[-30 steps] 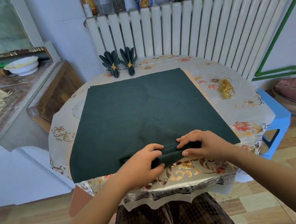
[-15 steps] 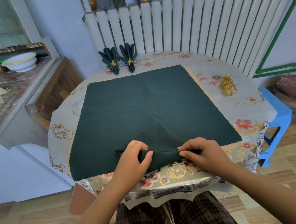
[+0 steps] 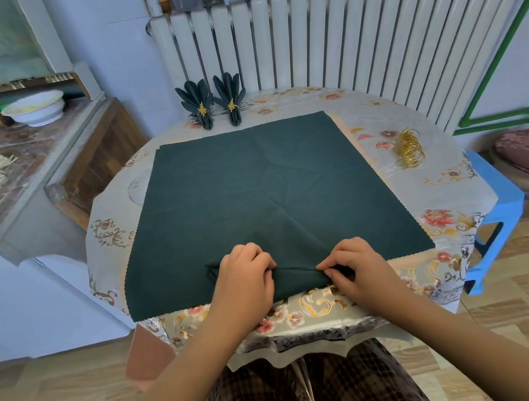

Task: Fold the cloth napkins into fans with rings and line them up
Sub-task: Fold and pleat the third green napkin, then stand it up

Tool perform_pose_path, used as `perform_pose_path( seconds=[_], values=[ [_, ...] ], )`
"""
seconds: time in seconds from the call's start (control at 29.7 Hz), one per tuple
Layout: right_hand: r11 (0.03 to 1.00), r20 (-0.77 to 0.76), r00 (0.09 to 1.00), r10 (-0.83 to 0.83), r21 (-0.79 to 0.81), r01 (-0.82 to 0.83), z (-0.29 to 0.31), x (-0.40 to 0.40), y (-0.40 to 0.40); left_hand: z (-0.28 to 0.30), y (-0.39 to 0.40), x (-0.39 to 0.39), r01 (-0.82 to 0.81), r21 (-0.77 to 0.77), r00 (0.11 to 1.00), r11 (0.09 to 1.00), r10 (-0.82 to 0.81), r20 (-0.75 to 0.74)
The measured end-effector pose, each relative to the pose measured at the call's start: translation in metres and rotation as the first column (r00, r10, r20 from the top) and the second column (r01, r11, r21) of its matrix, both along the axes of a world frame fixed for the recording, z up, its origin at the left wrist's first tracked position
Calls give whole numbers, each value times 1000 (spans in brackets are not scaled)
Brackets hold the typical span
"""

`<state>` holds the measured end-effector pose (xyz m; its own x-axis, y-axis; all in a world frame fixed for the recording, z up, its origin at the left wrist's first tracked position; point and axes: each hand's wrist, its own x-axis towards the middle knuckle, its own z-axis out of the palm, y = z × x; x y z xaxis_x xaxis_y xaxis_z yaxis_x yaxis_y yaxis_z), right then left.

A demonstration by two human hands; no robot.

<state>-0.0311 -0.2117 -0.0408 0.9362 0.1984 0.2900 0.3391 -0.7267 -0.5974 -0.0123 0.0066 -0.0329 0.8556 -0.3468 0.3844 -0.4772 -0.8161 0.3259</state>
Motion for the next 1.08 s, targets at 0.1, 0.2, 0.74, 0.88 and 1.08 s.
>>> perform_pose_path(
  seconds=[0.1,0.2,0.74,0.88,1.08],
  values=[
    [999,95,995,0,-53,5,-1,2,1,9,-6,5,96,33,994,995,-94,-58],
    [996,115,993,-4,-83,14,0,3,2,6,-9,9,110,60,988,992,-103,-117],
    [992,17,993,-113,-55,114,6,3,12,48,-65,79,412,494,888,765,-216,-406],
    [984,49,990,-132,-116,137,9,3,12,64,-72,91,421,635,898,648,-198,-394],
    [969,89,968,-233,-58,238,8,-3,15,69,-61,71,387,632,922,672,-283,-264]
  ],
)
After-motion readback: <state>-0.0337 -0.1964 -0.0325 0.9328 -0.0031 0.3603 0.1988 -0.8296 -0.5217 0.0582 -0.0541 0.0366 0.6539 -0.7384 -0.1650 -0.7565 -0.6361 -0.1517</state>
